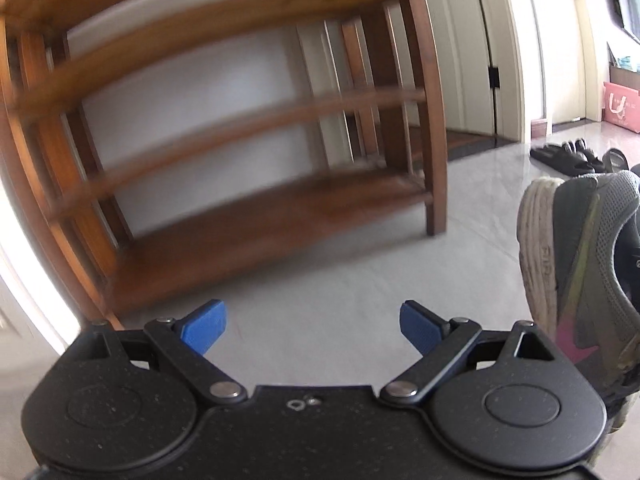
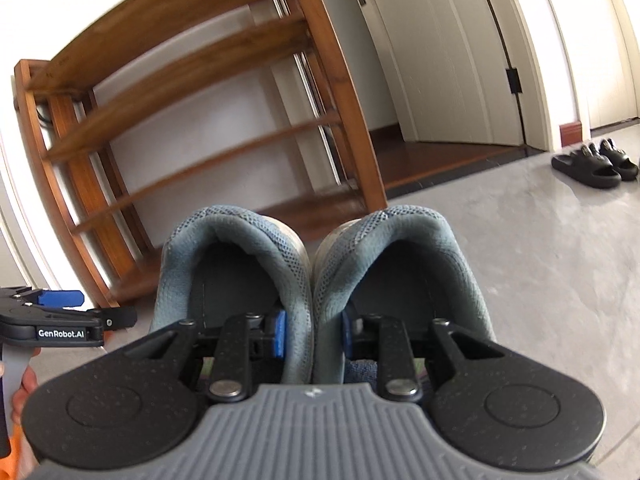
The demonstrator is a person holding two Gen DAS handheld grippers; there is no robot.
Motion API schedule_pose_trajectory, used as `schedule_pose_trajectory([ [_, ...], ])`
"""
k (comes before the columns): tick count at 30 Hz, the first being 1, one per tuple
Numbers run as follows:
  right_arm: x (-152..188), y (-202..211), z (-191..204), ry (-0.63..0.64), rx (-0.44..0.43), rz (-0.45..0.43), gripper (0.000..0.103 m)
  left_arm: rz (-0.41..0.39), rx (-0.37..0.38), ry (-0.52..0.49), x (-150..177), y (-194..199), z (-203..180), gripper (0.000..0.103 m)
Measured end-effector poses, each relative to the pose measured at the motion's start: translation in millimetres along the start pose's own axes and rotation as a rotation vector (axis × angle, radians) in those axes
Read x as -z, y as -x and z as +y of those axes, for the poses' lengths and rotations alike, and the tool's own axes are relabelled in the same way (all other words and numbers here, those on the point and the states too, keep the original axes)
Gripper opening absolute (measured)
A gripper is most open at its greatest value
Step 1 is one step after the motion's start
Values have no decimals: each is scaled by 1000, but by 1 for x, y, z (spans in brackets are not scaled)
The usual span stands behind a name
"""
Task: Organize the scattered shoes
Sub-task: 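Lift the grey sneakers with the right tool and carry them to the wooden rack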
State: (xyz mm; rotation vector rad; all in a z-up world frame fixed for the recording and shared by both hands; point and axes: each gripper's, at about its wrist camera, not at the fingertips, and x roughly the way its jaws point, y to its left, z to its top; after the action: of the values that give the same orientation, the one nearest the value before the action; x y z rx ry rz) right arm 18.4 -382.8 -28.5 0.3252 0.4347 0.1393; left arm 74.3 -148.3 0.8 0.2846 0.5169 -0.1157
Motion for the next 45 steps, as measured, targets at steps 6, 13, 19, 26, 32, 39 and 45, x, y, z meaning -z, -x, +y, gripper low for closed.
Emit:
schedule_pose_trajectory([
  [6,-43,-3,26,37,-36,-65,28,-118,-3,-86,-37,16,17,96],
  [13,-130,3,71,20,-26,-91,29,-177,40,-27,-108,33,49,96],
  [19,-225,13,114,-23,-18,-64,29,-162,42,44,-199,76,101,96],
  [26,-350,47,180,-18,-4,-42,29,-150,6,167,-314,133,164,98],
  [32,-440,81,232,-41,13,-21,29,-112,4,223,-383,170,198,98],
  [39,-526,117,297,-2,24,-21,29,-70,28,235,-439,204,240,98],
  [45,-565,138,340,3,39,-33,29,-48,55,234,-464,230,274,98],
])
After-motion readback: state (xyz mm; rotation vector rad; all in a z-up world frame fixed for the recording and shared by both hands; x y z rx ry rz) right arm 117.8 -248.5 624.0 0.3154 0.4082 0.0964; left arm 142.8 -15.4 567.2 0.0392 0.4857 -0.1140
